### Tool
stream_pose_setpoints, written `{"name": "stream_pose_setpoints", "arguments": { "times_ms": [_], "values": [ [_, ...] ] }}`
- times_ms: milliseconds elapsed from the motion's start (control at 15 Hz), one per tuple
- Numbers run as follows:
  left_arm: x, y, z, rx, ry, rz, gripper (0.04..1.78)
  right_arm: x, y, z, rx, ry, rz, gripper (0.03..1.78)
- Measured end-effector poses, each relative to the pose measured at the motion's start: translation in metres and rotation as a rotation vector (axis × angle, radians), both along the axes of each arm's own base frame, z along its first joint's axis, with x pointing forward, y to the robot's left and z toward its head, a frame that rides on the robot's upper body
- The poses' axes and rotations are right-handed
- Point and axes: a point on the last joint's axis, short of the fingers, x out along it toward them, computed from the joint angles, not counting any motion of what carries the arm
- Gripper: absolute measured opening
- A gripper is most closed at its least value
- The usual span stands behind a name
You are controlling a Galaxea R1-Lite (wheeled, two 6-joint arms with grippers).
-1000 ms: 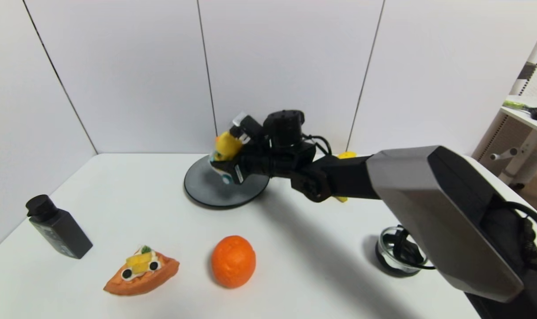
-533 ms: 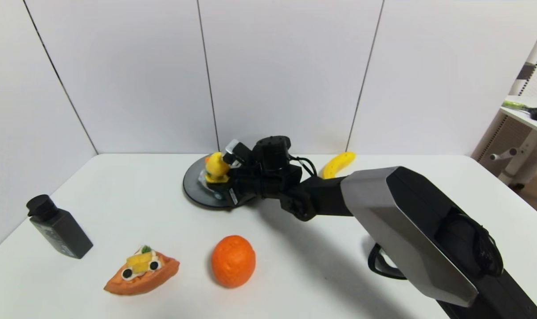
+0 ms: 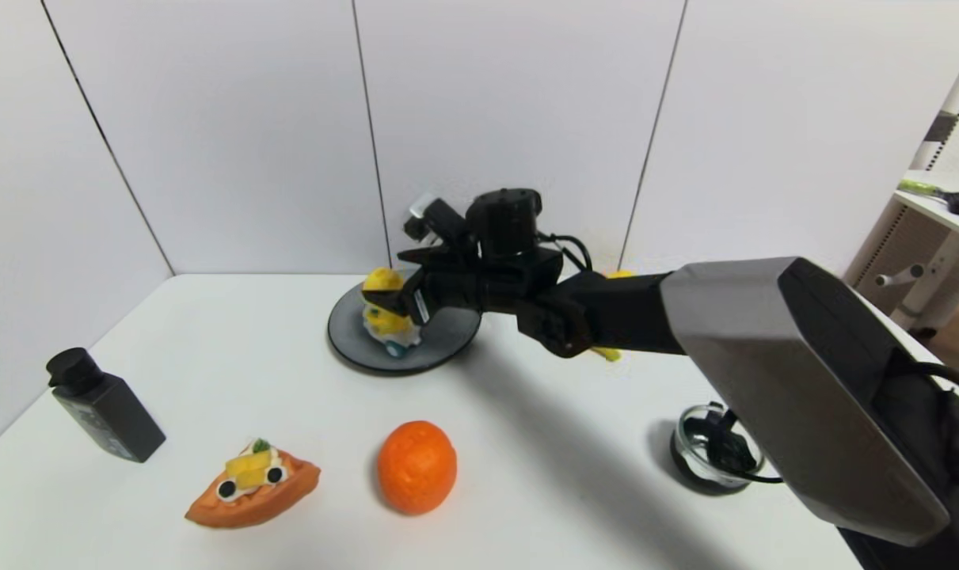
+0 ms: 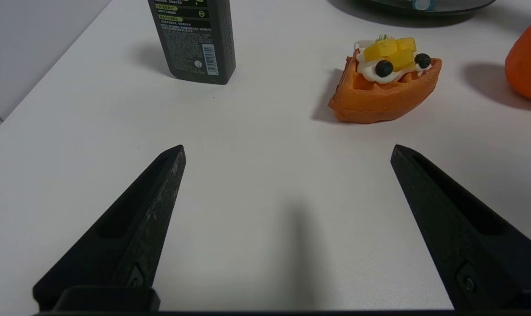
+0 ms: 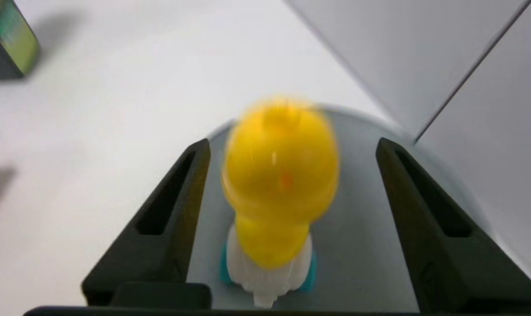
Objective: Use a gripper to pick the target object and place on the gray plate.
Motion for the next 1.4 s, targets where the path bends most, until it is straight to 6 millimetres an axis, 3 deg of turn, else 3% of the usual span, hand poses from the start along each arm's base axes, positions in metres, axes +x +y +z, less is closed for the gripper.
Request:
{"name": "stream_pose_setpoints", "arguments": {
  "times_ms": [200,400,533,733,867,1000,1200,1400],
  "values": [
    [0.000,0.000,0.000,0.000,0.000,-0.001,1.69,-0.025,-0.021,0.064,0.052,-0.018,-0.003,1.46],
    [0.000,0.000,0.000,0.000,0.000,-0.001,1.69,-0.075,-0.061,0.134,0.135,0.016,-0.006,1.54],
    [0.000,0.000,0.000,0.000,0.000,-0.001,1.69,-0.116,-0.104,0.168,0.174,0.046,-0.025,1.58],
    [0.000,0.000,0.000,0.000,0.000,-0.001,1.69,-0.176,-0.192,0.190,0.160,0.103,-0.128,1.62],
    [0.000,0.000,0.000,0.000,0.000,-0.001,1.69,-0.224,-0.250,0.174,0.090,0.179,-0.283,1.64],
    [0.000,0.000,0.000,0.000,0.000,-0.001,1.69,-0.275,-0.291,0.135,-0.002,0.245,-0.485,1.66],
    [0.000,0.000,0.000,0.000,0.000,-0.001,1.69,-0.346,-0.323,0.058,-0.115,0.275,-0.778,1.67],
    [0.000,0.000,0.000,0.000,0.000,-0.001,1.69,-0.386,-0.332,-0.019,-0.117,0.235,-0.952,1.69]
  ]
}}
